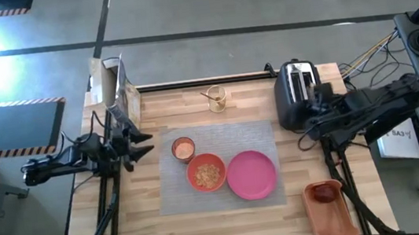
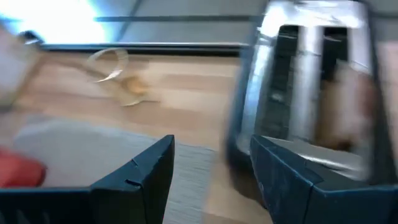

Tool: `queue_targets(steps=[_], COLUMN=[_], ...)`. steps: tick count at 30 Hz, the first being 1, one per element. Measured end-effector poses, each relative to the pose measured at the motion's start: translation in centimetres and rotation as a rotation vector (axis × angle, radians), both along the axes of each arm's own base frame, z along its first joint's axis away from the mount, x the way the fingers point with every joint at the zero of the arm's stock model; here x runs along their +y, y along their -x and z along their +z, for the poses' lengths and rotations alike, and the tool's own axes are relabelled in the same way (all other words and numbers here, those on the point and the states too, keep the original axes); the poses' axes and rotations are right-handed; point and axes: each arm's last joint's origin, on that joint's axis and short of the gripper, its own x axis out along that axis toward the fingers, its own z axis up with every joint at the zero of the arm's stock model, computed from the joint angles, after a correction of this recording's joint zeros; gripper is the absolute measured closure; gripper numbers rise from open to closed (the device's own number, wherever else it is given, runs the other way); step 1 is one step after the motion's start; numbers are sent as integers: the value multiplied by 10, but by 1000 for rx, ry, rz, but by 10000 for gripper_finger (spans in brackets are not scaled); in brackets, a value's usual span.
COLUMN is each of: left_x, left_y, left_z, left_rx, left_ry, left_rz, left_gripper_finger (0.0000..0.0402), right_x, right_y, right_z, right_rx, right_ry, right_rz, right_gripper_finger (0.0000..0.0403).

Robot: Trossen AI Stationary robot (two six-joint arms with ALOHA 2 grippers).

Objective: Arrange a breakfast setting
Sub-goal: Put the toasted bread on the the pink plate

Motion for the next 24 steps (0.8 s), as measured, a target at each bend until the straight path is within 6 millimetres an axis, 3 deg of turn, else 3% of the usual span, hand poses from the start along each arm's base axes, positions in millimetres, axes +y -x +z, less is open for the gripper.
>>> queue_targets(steps=[8, 17, 24], left_x=[0, 0, 0], left_y=[-3, -3, -3], left_z=[-9, -7, -6], left_rx=[27, 16, 10], left_ry=[-16, -79, -92], left_rz=[7, 3, 3], left_gripper_finger=[189, 189, 189], right_x=[-6, -17, -26], right_y=[16, 20, 20], right_z=[7, -10, -15], right_rx=[-29, 26, 75], right_ry=[-87, -187, -169], right_rz=[-88, -192, -239], right_gripper_finger=[204, 204, 204])
